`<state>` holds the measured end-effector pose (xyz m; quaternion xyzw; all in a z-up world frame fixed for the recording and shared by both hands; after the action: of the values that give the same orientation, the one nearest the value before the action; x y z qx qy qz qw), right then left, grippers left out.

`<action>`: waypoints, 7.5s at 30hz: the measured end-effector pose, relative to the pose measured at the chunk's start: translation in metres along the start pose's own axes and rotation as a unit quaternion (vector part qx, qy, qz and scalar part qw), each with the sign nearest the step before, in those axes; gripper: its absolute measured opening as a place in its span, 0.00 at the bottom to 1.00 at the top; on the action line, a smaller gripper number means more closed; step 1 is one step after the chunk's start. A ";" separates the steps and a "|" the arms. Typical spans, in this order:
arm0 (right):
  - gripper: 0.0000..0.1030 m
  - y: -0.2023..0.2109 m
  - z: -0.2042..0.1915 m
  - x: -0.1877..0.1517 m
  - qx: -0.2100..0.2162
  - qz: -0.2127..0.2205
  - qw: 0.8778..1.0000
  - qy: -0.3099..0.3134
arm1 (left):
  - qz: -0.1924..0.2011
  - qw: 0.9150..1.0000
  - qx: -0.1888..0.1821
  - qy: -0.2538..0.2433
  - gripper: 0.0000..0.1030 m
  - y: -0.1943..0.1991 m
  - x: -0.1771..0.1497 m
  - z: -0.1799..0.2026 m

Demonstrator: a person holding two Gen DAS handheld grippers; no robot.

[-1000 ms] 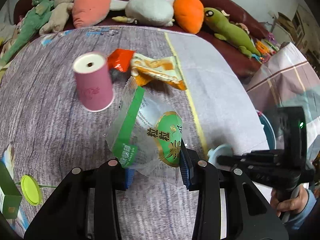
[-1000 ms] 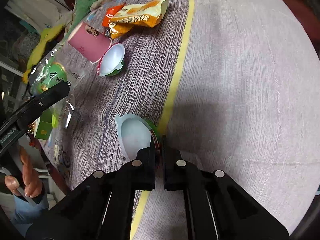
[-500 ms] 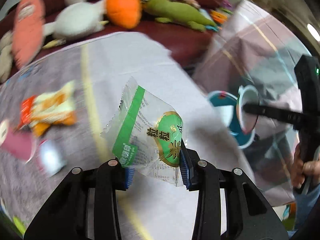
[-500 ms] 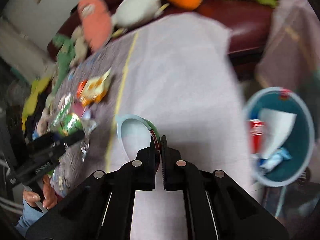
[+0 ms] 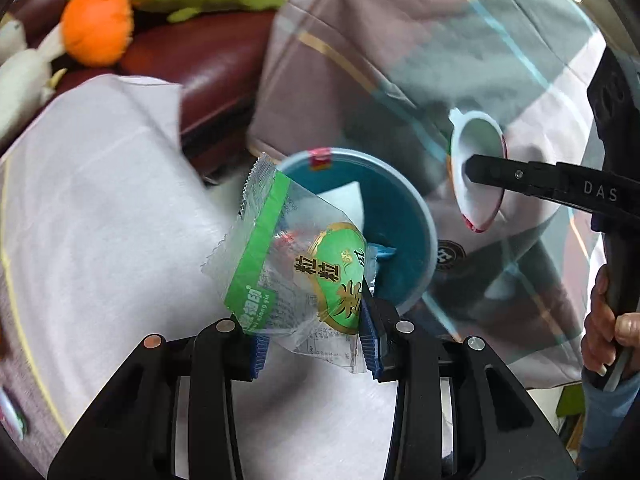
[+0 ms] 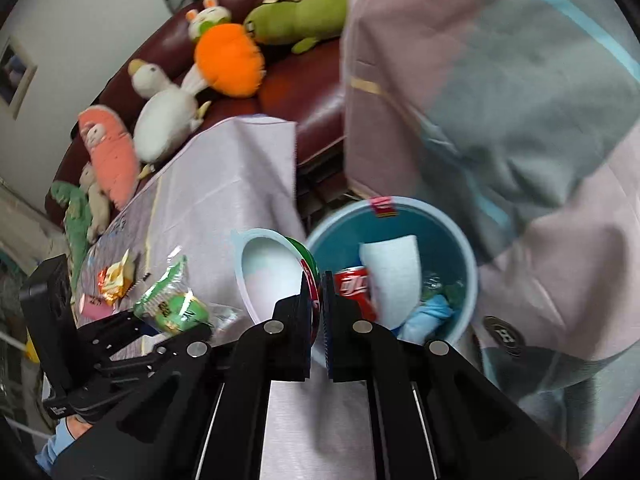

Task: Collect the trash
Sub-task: 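Carry the snack bag and egg-shell half to the teal bin and open both tools, then return to the table and reach the left tool toward the pink paper cup, then grasp the pink paper cup with the left tool while the right tool grasps the white plastic egg, then carry cup and egg over the teal bin and open the left tool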

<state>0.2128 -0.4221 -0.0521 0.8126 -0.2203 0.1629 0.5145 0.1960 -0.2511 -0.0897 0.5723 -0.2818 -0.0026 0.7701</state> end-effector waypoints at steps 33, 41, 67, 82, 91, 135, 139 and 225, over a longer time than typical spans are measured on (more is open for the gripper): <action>0.13 -0.039 0.044 -0.004 -0.040 -0.051 0.997 -0.034 | 0.004 0.999 0.025 0.024 0.88 -0.011 -0.002 -0.016; 0.68 -0.037 0.027 -0.001 -0.050 -0.051 0.997 -0.028 | 0.013 0.999 0.024 0.045 0.88 0.004 -0.009 -0.034; 0.74 -0.038 -0.130 -0.017 -0.042 -0.083 0.992 0.084 | 0.083 0.982 0.077 0.152 0.88 0.118 -0.086 -0.160; 0.77 -0.071 -0.262 -0.048 -0.015 -0.122 0.975 0.184 | 0.112 0.950 0.139 0.255 0.88 0.182 -0.176 -0.284; 0.77 -0.101 -0.321 -0.073 -0.005 -0.153 0.962 0.224 | 0.137 0.922 0.181 0.314 0.88 0.221 -0.220 -0.360; 0.77 -0.222 -0.452 -0.144 0.047 -0.239 0.908 0.342 | 0.121 0.911 0.196 0.341 0.58 0.224 -0.251 -0.425; 0.71 -0.235 -0.459 -0.151 0.048 -0.246 0.904 0.347 | 0.117 0.909 0.195 0.349 0.58 0.225 -0.255 -0.425; 0.50 -0.027 0.032 0.005 -0.046 -0.036 0.998 -0.009 | 0.005 0.998 0.053 0.035 0.88 -0.014 0.015 -0.026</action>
<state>0.2324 -0.4421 -0.0835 0.7970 -0.2026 0.1264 0.5548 0.2247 -0.2377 -0.1000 0.6106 -0.2569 0.0366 0.7482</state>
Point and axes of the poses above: each gripper's, at about its wrist camera, not at the fingertips, and y roughly against the way its jaws point, z to its right, x to its top, the point moved 5 cm from there along -y, roughly the way its jaws point, and after that the axes turned 3 degrees about y, right-handed, at the moved point
